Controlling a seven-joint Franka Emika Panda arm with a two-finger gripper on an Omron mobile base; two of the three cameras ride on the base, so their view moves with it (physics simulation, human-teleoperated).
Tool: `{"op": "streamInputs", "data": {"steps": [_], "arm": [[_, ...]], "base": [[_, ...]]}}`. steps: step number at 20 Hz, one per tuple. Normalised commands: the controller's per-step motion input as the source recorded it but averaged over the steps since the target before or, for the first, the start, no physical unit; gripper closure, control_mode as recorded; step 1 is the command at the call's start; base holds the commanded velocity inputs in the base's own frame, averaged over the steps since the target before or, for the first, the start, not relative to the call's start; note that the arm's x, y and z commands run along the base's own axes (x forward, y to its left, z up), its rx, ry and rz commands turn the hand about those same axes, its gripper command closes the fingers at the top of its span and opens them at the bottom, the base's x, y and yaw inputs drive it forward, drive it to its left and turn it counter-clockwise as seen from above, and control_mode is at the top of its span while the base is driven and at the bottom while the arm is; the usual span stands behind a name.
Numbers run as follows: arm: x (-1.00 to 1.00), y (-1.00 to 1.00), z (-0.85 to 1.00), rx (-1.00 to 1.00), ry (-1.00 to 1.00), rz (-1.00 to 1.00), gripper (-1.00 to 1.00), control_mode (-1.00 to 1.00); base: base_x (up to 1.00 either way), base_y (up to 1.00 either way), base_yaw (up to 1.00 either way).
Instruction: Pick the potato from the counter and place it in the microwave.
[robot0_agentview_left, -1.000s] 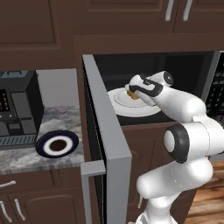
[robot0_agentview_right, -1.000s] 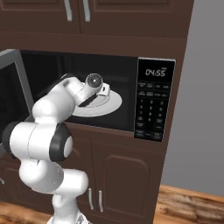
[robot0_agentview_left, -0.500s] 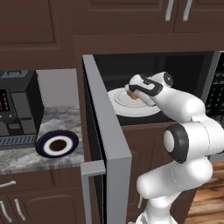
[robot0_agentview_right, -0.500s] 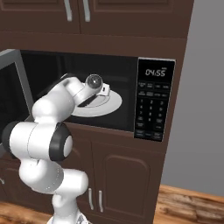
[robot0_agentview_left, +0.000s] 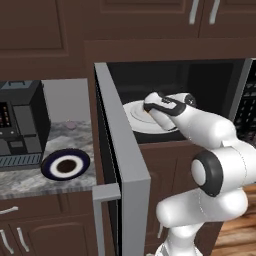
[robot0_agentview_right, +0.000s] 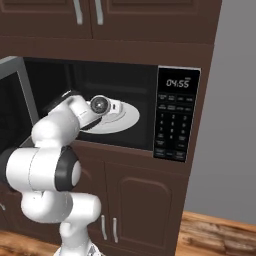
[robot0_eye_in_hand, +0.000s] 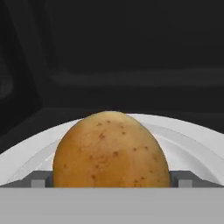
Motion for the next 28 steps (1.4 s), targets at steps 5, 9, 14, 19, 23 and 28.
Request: {"op": "streamInputs", "data": {"steps": [5, 9, 14, 19, 23, 28], "arm": [[-0.37, -0.01, -0.64, -0.19, 0.08, -0.07, -1.00, -1.00], [-0.17, -0.23, -0.48, -0.18, 0.19, -0.13, -1.00, -1.00], [0.00, -0.01, 0.33, -0.02, 0.03, -0.09, -1.00, -1.00], [-0.55, -0.04, 0.36, 0.00, 0.00, -0.10, -1.00, -1.00], [-0.86, -0.11, 0.79, 0.04, 0.00, -0.07, -1.00, -1.00], [-1.00, -0.26, 0.81, 0.10, 0.04, -0.01, -1.00, -1.00]], "base": [[0.00, 0.00, 0.00], [0.00, 0.00, 0.00], [0.00, 0.00, 0.00], [0.00, 0.00, 0.00], [0.00, 0.00, 0.00], [0.00, 0.00, 0.00]]}}
